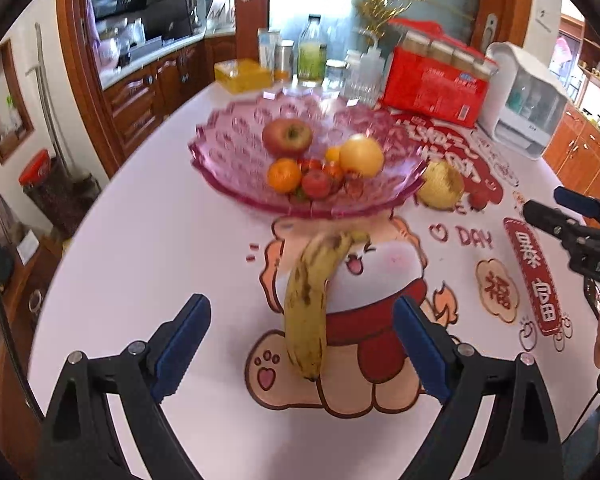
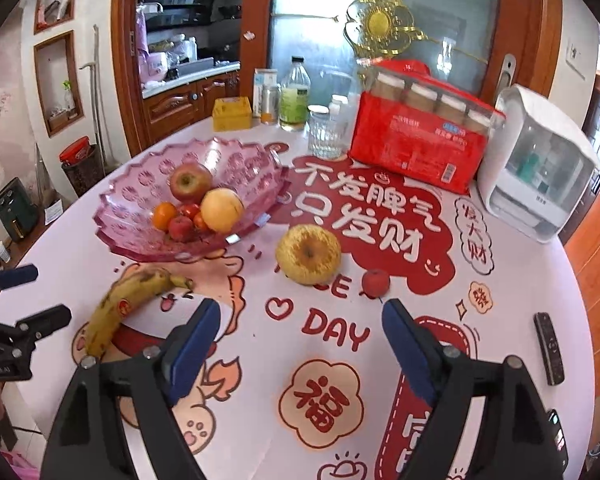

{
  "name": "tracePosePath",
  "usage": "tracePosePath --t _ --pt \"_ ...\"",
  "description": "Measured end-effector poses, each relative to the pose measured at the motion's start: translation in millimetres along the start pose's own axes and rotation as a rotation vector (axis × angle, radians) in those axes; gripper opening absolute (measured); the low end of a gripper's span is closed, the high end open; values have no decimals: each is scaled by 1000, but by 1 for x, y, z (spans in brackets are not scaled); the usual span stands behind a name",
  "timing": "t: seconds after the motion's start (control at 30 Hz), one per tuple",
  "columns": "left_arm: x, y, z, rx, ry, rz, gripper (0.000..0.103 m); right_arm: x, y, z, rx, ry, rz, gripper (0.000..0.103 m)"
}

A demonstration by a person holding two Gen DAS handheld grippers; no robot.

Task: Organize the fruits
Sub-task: 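Withdraw the right gripper toward the speckled pear while the left holds the banana, then grasp the large speckled pear with the right gripper while the left holds the banana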

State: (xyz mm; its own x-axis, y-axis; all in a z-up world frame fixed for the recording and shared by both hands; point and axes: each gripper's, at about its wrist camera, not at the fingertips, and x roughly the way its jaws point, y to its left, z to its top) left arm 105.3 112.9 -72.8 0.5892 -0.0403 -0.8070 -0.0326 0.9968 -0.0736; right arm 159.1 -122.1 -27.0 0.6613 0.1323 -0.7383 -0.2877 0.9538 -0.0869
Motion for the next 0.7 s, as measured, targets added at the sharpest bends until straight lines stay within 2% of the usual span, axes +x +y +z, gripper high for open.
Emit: tracePosePath --t 0.27,0.43,0.53,0.6,0.7 --pt "58 -2 -1 -51 64 38 90 42 -18 0 60 50 6 85" --pt "73 -9 3 -46 73 54 87 70 -31 4 126 96 41 85" --pt "79 -9 5 -52 75 69 87 78 -31 8 124 92 34 88" --pt "83 -9 7 -60 81 69 84 82 -29 11 113 83 30 95" --pt "91 -8 7 -67 105 66 70 84 -25 17 93 70 30 101"
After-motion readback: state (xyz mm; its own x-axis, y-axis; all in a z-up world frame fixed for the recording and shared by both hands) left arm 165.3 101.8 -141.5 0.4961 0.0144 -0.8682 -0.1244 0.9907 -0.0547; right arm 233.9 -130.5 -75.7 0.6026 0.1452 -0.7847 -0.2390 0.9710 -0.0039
